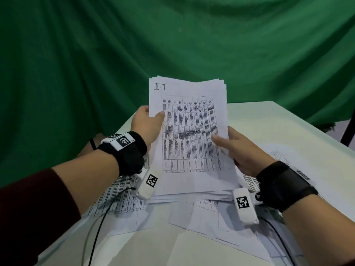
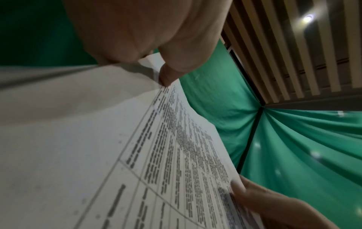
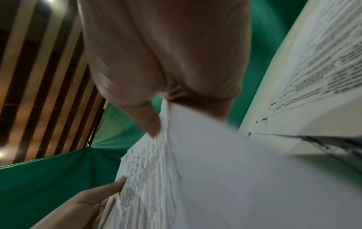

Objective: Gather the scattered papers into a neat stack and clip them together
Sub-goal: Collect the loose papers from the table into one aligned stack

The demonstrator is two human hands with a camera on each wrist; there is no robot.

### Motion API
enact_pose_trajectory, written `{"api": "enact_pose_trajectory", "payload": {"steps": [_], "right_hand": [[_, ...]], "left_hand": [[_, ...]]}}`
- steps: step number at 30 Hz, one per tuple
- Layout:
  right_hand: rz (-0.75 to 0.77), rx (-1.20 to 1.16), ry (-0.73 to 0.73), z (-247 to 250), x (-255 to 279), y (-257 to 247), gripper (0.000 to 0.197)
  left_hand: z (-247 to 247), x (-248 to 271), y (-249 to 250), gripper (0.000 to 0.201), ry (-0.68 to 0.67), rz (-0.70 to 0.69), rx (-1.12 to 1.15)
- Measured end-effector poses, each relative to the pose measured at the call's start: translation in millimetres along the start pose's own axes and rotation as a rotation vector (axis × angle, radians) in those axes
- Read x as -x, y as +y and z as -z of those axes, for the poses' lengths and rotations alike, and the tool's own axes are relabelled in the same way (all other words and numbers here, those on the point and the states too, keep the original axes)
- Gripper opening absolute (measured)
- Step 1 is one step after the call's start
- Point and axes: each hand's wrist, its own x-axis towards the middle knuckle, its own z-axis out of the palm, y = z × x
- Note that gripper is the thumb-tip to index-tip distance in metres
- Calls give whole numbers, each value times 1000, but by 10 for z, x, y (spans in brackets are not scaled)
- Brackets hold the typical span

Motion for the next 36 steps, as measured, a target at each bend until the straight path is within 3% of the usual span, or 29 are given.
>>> {"api": "enact_pose_trajectory", "payload": {"steps": [2,4,6,11,13,15,18,25,28,33,36], "right_hand": [[4,57,21,-16,-11,38,38],[12,33,54,-18,-37,59,35],[25,-2,84,2,-61,60,35],[58,19,212,54,-93,72,32],[53,20,242,64,-101,77,31],[46,36,244,61,-100,83,31],[30,42,244,57,-91,84,27],[21,25,234,58,-62,80,27],[21,27,232,80,-67,93,31],[19,27,223,62,-51,77,28],[27,49,216,53,-22,61,28]], "left_hand": [[64,18,22,9,-31,-55,-44],[165,21,54,6,-96,-87,-72],[336,29,91,11,-197,-33,-174],[1079,4,-54,59,-472,210,-1094],[1281,87,-97,48,-519,295,-1264],[1415,196,-145,36,-480,341,-1218],[1619,153,-389,79,-439,404,-1128],[1888,-282,-809,65,-277,563,-1029],[2036,-498,-1024,79,-264,586,-1047],[2140,-506,-1084,48,-200,631,-978],[2175,-497,-1092,37,-157,555,-1033]]}}
